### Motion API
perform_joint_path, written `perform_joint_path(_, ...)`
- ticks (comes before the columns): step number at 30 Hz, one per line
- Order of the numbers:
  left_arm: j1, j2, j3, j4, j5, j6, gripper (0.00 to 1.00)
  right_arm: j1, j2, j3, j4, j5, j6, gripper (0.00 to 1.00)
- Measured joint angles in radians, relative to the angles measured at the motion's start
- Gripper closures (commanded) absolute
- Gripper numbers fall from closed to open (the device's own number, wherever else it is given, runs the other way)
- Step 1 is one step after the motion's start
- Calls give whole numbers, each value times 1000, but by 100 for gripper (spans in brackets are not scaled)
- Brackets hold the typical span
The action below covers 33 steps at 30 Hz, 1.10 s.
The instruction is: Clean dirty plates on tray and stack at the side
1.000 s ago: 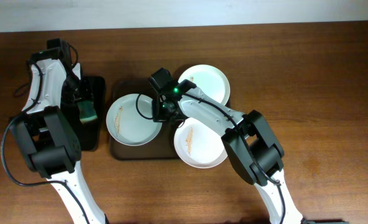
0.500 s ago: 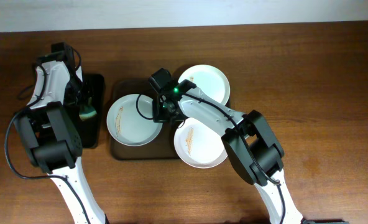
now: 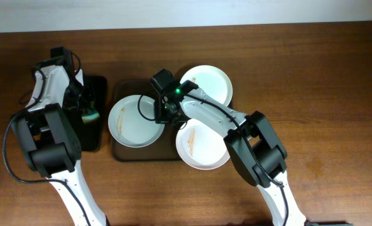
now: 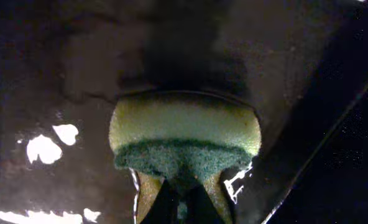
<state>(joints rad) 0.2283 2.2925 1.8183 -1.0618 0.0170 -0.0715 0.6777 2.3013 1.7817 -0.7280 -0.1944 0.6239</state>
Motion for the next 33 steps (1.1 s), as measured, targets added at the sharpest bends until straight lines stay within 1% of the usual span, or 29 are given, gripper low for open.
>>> perform_joint_path(4, -1, 40, 115, -145, 47, 17, 99, 0, 0, 0, 0, 2, 0, 96)
perform_joint_path(8, -2, 57, 299, -290, 74, 57, 99, -3, 0, 0, 1, -12, 1, 96)
perform_joint_path(10, -3, 57, 353, -331, 84, 81, 99, -11, 0, 0, 7, -43, -7, 96)
perform_joint_path(13, -3, 57, 405, -399, 154, 154, 99, -42, 0, 0, 12, -123, -27, 96)
perform_joint_path(16, -3, 57, 408, -434, 267, 242, 99, -101, 0, 0, -3, -187, -48, 96)
perform_joint_path(20, -5, 57, 408, -457, 317, 283, 99, -139, 0, 0, -26, -204, -76, 96)
perform_joint_path(23, -5, 57, 408, -472, 329, 294, 99, -135, 0, 0, -34, -207, -94, 96)
perform_joint_path(27, -15, 57, 408, -473, 351, 316, 99, -127, 0, 0, -79, -163, -106, 96)
perform_joint_path(28, -23, 57, 408, -468, 353, 318, 99, -126, 0, 0, -79, -154, -109, 96)
perform_joint_path(33, -121, 57, 386, -344, 358, 327, 99, -126, 0, 0, -79, -135, -108, 96)
